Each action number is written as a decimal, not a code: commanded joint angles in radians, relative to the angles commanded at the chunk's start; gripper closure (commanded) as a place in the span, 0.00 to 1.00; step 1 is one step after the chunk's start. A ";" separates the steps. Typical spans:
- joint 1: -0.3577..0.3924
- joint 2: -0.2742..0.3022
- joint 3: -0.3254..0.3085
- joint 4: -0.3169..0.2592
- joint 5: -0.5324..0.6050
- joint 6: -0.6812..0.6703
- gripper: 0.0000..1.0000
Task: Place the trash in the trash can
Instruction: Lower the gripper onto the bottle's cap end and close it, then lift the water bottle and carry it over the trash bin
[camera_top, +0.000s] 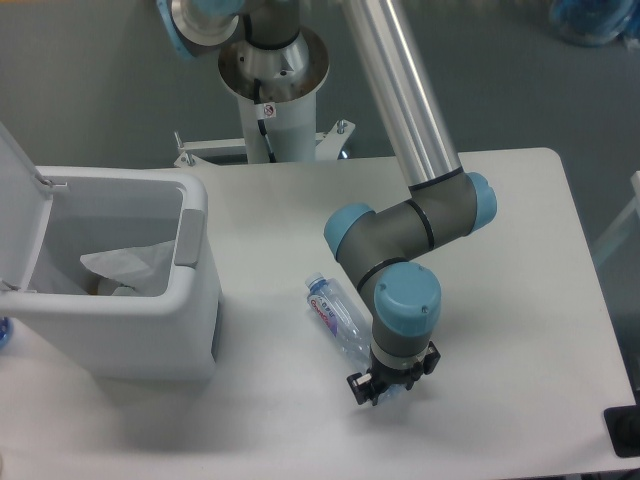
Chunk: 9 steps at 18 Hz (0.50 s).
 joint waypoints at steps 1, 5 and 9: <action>0.000 0.012 0.000 0.000 -0.002 0.000 0.41; 0.009 0.095 0.005 0.002 -0.002 0.003 0.41; 0.029 0.176 0.072 0.009 -0.005 0.003 0.41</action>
